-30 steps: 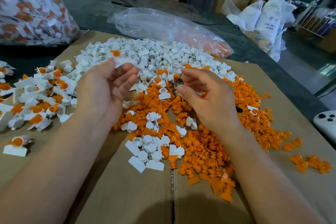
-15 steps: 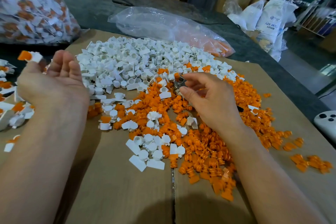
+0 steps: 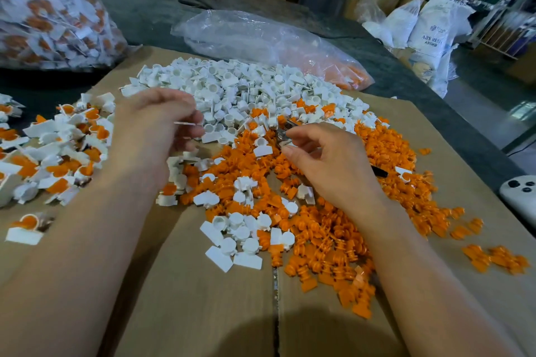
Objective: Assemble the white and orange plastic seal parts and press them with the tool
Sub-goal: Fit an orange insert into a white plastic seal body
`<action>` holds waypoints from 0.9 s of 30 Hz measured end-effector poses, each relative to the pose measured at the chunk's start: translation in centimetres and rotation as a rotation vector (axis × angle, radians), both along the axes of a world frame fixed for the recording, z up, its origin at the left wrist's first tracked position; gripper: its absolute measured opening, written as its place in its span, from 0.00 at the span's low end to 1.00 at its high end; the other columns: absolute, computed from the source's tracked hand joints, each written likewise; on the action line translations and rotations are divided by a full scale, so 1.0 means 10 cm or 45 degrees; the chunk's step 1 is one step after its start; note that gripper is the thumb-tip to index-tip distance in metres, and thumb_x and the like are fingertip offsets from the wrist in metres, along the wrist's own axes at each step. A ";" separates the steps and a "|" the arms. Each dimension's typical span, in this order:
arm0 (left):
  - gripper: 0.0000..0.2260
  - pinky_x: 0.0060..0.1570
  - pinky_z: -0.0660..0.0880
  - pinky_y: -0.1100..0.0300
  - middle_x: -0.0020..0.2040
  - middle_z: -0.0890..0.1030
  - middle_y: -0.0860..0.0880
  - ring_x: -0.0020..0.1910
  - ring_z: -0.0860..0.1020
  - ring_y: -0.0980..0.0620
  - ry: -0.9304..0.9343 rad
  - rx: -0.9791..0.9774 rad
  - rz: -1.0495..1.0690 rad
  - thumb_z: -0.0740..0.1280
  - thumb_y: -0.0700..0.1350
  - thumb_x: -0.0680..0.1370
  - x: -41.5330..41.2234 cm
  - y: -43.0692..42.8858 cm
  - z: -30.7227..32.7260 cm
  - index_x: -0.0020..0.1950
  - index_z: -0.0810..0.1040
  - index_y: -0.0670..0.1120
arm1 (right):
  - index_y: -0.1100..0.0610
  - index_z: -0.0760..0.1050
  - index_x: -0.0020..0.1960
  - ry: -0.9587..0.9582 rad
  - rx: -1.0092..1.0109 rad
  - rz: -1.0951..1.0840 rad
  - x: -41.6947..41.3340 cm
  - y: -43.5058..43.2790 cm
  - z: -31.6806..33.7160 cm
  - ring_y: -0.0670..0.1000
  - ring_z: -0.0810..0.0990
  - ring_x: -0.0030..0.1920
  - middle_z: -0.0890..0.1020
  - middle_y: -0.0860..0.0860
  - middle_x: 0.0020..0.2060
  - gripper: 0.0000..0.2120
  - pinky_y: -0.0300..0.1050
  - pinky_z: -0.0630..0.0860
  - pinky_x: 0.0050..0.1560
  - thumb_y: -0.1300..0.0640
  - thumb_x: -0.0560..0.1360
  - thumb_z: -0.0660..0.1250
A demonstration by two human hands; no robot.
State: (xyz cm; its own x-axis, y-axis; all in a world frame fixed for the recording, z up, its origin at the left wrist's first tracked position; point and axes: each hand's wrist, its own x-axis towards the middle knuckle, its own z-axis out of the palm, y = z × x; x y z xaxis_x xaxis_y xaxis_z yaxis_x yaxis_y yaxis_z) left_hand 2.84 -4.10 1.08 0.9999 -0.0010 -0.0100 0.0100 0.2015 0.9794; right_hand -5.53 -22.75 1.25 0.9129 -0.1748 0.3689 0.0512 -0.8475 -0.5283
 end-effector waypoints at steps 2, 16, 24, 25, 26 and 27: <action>0.08 0.22 0.70 0.69 0.30 0.80 0.51 0.25 0.77 0.59 -0.195 0.370 -0.086 0.68 0.37 0.75 -0.09 -0.08 -0.03 0.38 0.78 0.48 | 0.54 0.78 0.57 0.030 -0.042 0.002 0.01 0.00 0.00 0.42 0.74 0.45 0.75 0.42 0.43 0.14 0.38 0.72 0.49 0.52 0.73 0.67; 0.22 0.65 0.55 0.56 0.71 0.67 0.51 0.70 0.60 0.49 -0.921 1.524 -0.449 0.60 0.57 0.77 -0.22 -0.42 -0.26 0.70 0.69 0.51 | 0.51 0.78 0.57 0.207 -0.306 -0.058 0.03 -0.05 -0.04 0.48 0.72 0.51 0.77 0.48 0.49 0.14 0.39 0.64 0.45 0.48 0.74 0.66; 0.15 0.65 0.58 0.55 0.68 0.72 0.50 0.68 0.66 0.48 -1.074 1.556 -0.435 0.60 0.45 0.79 -0.20 -0.42 -0.26 0.65 0.76 0.47 | 0.51 0.78 0.56 0.190 -0.335 -0.097 0.04 -0.08 -0.04 0.43 0.68 0.46 0.72 0.44 0.43 0.13 0.38 0.62 0.43 0.48 0.74 0.66; 0.14 0.64 0.60 0.54 0.66 0.74 0.49 0.66 0.68 0.47 -1.080 1.540 -0.429 0.62 0.43 0.78 -0.20 -0.42 -0.25 0.63 0.77 0.46 | 0.51 0.78 0.55 0.192 -0.340 -0.098 0.04 -0.09 -0.04 0.43 0.68 0.46 0.72 0.44 0.43 0.13 0.38 0.62 0.43 0.48 0.74 0.66; 0.14 0.63 0.62 0.54 0.64 0.76 0.48 0.64 0.70 0.46 -1.074 1.534 -0.428 0.62 0.41 0.77 -0.21 -0.42 -0.24 0.62 0.78 0.45 | 0.51 0.79 0.55 0.195 -0.345 -0.098 0.04 -0.09 -0.04 0.43 0.68 0.46 0.72 0.44 0.43 0.12 0.38 0.61 0.42 0.48 0.74 0.66; 0.14 0.61 0.64 0.54 0.62 0.76 0.47 0.62 0.71 0.46 -1.066 1.534 -0.429 0.63 0.40 0.77 -0.22 -0.42 -0.23 0.62 0.78 0.45 | 0.51 0.79 0.54 0.199 -0.348 -0.096 0.04 -0.09 -0.04 0.43 0.68 0.45 0.72 0.44 0.43 0.11 0.38 0.61 0.41 0.48 0.74 0.66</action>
